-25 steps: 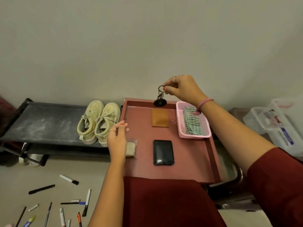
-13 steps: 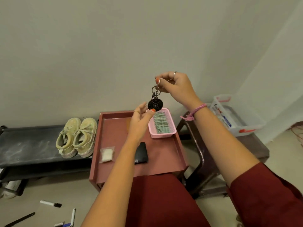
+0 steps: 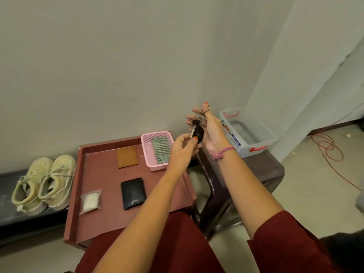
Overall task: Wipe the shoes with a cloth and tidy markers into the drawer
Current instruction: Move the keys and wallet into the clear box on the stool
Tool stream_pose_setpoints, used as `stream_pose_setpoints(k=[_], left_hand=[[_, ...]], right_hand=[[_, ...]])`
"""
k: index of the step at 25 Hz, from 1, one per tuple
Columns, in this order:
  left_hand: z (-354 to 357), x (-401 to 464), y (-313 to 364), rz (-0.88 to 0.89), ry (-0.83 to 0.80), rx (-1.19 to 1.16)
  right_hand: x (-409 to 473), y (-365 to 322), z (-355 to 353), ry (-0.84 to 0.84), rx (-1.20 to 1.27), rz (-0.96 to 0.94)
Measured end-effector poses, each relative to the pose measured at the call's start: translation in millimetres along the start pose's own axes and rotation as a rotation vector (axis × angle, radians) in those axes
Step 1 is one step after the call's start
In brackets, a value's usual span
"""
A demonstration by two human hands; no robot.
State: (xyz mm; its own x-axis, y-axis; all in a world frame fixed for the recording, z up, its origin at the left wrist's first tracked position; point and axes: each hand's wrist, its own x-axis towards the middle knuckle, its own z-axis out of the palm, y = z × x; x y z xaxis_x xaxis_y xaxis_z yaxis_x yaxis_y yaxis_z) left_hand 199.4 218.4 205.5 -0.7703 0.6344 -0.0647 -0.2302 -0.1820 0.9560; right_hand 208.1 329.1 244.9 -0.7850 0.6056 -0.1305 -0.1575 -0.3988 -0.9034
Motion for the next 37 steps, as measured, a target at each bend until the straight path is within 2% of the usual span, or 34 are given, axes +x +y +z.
stream_pose_setpoints(k=[3,6,9,11,13,17,19,22,24,27,28,30,34,37], left_hand=[[17.7,23.1,-23.4,-0.048,-0.061,0.106],[25.7,53.4,-49.5,-0.036,-0.1,0.356],[30.9,90.6,-70.5,0.026,-0.115,0.712],[36.6,114.5,-84.0,0.084,-0.203,0.923],[44.3,132.7,-97.2,0.124,-0.268,1.071],[51.4,161.9,-123.6,0.264,-0.263,1.387],[50.8,168.8,-133.2,0.307,-0.247,1.424],[50.3,173.1,-144.2,0.354,-0.195,1.353],[51.8,174.1,-147.0,0.363,-0.138,1.291],[54.9,175.1,-146.6,0.369,-0.086,1.25],[55.8,175.2,-146.1,0.375,-0.08,1.253],[57.2,175.0,-145.3,0.387,-0.073,1.259],[57.4,174.3,-143.4,0.379,-0.068,1.235],[59.2,173.2,-142.1,0.366,-0.065,1.223]], right_hand=[[18.5,-6.5,-39.4,0.064,0.058,0.046],[44.2,-19.7,-72.2,0.115,0.061,0.037],[78.7,-32.7,-95.4,0.158,0.084,0.017],[102.8,-37.8,-107.5,0.219,0.036,0.019],[124.1,-36.4,-117.7,0.274,0.001,0.034],[159.0,-20.5,-131.8,0.317,-0.15,0.07],[169.2,-10.8,-133.7,0.314,-0.242,0.07],[180.5,4.2,-135.7,0.275,-0.438,0.051],[185.2,11.8,-138.7,0.229,-0.747,0.037],[193.6,20.6,-144.2,0.128,-1.351,0.053],[197.6,23.5,-144.5,0.12,-1.453,0.061],[201.7,23.6,-138.7,0.121,-1.514,0.127],[199.0,19.4,-129.3,-0.023,-1.69,0.214],[196.5,14.7,-125.6,-0.025,-1.739,0.276]])
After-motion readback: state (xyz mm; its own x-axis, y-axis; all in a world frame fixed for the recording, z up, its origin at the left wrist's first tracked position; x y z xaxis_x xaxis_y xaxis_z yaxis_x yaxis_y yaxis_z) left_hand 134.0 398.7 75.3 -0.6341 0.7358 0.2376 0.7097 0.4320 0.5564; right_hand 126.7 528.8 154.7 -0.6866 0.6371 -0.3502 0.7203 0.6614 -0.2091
